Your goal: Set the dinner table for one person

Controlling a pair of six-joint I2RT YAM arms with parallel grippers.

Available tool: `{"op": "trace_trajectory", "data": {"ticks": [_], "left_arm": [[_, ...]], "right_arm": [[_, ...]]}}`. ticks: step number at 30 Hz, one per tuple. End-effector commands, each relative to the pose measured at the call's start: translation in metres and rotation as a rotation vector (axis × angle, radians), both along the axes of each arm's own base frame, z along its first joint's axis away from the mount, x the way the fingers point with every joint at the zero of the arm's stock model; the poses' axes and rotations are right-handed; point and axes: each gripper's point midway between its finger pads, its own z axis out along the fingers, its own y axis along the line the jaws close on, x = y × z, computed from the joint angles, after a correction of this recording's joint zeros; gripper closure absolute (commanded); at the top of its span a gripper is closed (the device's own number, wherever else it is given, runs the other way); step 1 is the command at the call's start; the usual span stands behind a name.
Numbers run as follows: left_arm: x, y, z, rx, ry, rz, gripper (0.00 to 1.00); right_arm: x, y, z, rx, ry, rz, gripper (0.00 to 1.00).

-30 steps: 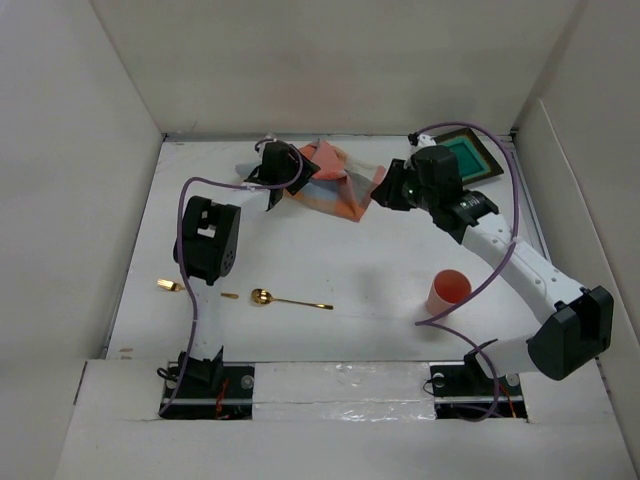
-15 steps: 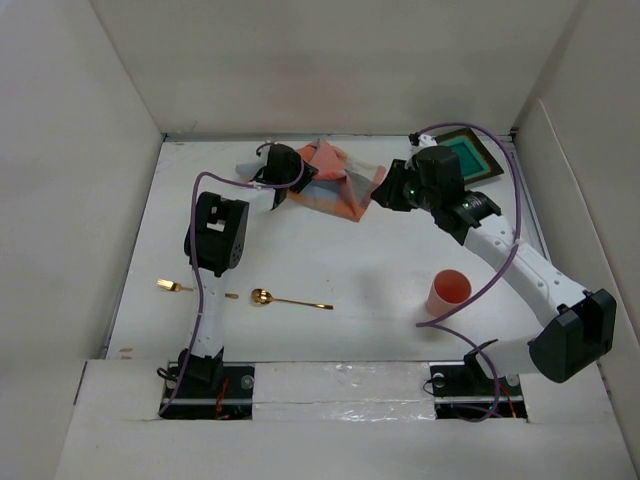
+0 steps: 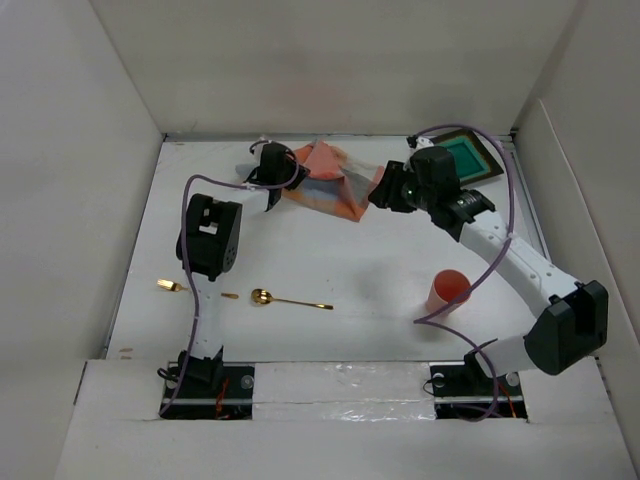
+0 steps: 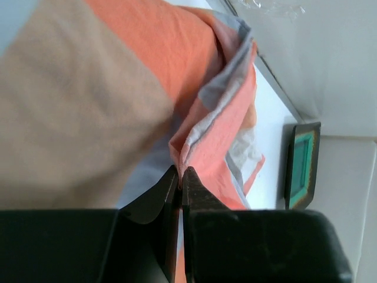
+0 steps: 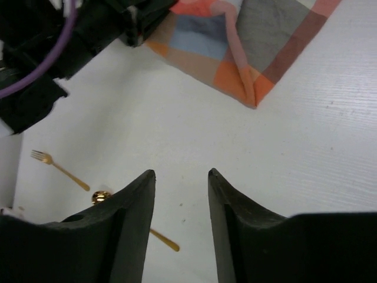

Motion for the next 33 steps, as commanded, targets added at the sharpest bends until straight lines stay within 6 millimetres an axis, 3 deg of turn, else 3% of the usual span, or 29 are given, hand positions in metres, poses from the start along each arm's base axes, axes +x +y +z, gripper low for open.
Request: {"op": "trace_trajectory", "data": {"ticks": [1, 2, 4, 5, 6, 7, 8, 9, 10, 12, 14, 15, 18, 20, 24, 27, 29, 33], "left_arm": [[-0.01, 0.026, 0.097, 0.025, -0.18, 0.012, 1.0], [-0.018, 0.037, 0.109, 0.042, -0.176, 0.025, 1.0], [-0.038, 0.043, 0.097, 0.083, -0.141, 0.011, 1.0], [-0.049, 0.048, 0.112, 0.089, -0.163, 0.016, 1.0], [-0.063, 0.052, 0.093, 0.108, -0.121, 0.013, 1.0], [-0.071, 0.055, 0.091, 0.113, -0.113, 0.011, 1.0], [-0.08, 0.057, 0.102, 0.109, -0.132, 0.014, 1.0], [-0.093, 0.06, 0.084, 0.119, -0.094, 0.006, 1.0], [-0.099, 0.062, 0.081, 0.122, -0.085, 0.007, 1.0], [-0.118, 0.068, 0.073, 0.143, -0.04, 0.004, 1.0], [-0.128, 0.074, 0.071, 0.158, -0.027, 0.013, 1.0], [-0.137, 0.078, 0.059, 0.177, 0.006, 0.017, 1.0], [-0.154, 0.098, 0.055, 0.264, 0.047, 0.061, 1.0], [-0.162, 0.105, 0.057, 0.295, 0.052, 0.068, 1.0], [-0.173, 0.105, 0.048, 0.294, 0.051, 0.05, 1.0], [-0.175, 0.105, 0.045, 0.3, 0.06, 0.038, 1.0], [-0.175, 0.104, 0.047, 0.301, 0.051, 0.028, 1.0], [-0.175, 0.102, 0.051, 0.305, 0.039, 0.016, 1.0]], "right_arm": [[0.034, -0.018, 0.001, -0.026, -0.012, -0.135, 0.5], [0.042, -0.022, -0.001, -0.041, -0.012, -0.171, 0.49], [0.063, -0.029, -0.022, -0.068, 0.043, -0.235, 0.49], [0.075, -0.028, -0.013, -0.061, 0.024, -0.257, 0.48], [0.082, -0.026, -0.016, -0.063, 0.032, -0.269, 0.48], [0.094, -0.028, -0.036, -0.08, 0.076, -0.3, 0.48], [0.106, -0.028, -0.027, -0.076, 0.055, -0.328, 0.48], [0.114, -0.026, -0.032, -0.075, 0.064, -0.343, 0.48], [0.121, -0.023, -0.057, -0.096, 0.123, -0.357, 0.48], [0.138, -0.024, -0.077, -0.114, 0.162, -0.422, 0.49], [0.148, -0.021, -0.088, -0.119, 0.179, -0.439, 0.5], [0.154, -0.02, -0.087, -0.113, 0.18, -0.455, 0.5], [0.158, -0.014, -0.119, -0.114, 0.25, -0.467, 0.49], [0.159, -0.011, -0.128, -0.099, 0.277, -0.478, 0.49], [0.156, -0.012, -0.154, -0.129, 0.305, -0.508, 0.43], [0.166, -0.012, -0.162, -0.112, 0.309, -0.523, 0.41], [0.174, -0.006, -0.161, -0.094, 0.308, -0.516, 0.41], [0.167, -0.008, -0.185, -0.127, 0.401, -0.547, 0.44]]}}
